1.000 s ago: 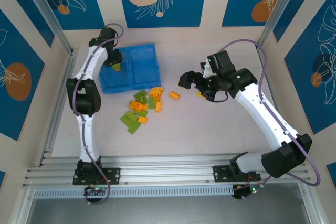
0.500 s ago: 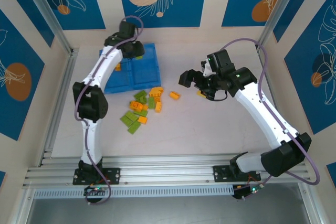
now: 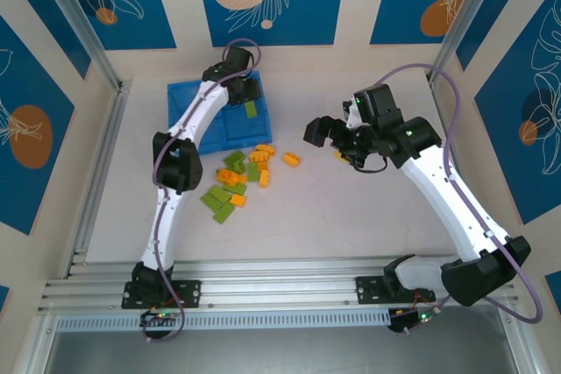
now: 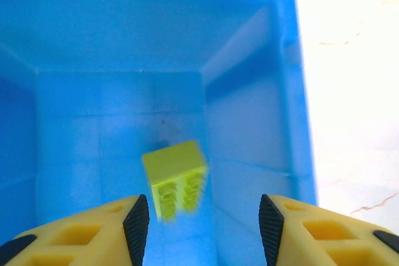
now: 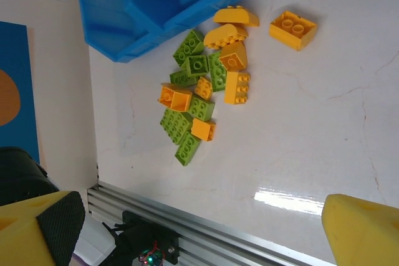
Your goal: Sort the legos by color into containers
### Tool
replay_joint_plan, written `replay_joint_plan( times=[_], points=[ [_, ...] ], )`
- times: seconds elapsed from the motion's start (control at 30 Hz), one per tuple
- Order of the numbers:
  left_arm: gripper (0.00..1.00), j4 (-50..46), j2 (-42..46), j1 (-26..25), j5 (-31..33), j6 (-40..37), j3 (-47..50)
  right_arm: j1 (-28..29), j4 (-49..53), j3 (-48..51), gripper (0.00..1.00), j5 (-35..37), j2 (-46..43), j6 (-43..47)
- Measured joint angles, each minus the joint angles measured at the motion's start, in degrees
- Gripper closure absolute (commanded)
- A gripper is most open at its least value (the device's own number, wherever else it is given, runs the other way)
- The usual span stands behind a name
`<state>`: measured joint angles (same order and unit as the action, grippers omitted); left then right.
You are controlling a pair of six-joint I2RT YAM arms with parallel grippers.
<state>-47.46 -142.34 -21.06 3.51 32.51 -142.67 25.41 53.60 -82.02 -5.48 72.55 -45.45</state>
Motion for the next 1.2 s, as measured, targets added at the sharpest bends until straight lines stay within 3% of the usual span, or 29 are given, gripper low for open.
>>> replay_joint_plan(
  times=[0.23, 0.5, 0.63, 0.8, 0.97, 1.2],
  points=[
    [0.49, -2.2, 6.1, -0.1, 0.0, -0.3, 0.3, 0.0, -1.1, 2.2, 0.01, 2.1, -0.6, 3.0],
    [0.47, -0.5, 34.9, -1.0, -3.7, -10.2, 15.6, 0.4, -8.1, 6.1, 0.01, 5.6, 5.9, 16.3],
    [0.31, 1.0, 52.8, -3.1, -7.7, -19.9, 30.6, 1.6, -12.7, 6.0, 0.04, 5.8, 13.1, 25.0],
    [0.01, 1.2, 70.4, -3.9, -14.0, -30.8, 51.6, 2.8, -15.2, 3.6, 0.09, 6.6, 26.2, 34.8],
    [0.00, -3.3, 82.3, -4.7, -18.5, -42.2, 68.0, 3.1, -16.1, -0.8, 0.14, 8.2, 36.9, 40.8],
    [0.00, -13.8, 89.4, -5.2, -19.9, -53.0, 72.6, 3.3, -16.7, -10.2, 0.31, 10.5, 48.4, 44.5]
  ],
)
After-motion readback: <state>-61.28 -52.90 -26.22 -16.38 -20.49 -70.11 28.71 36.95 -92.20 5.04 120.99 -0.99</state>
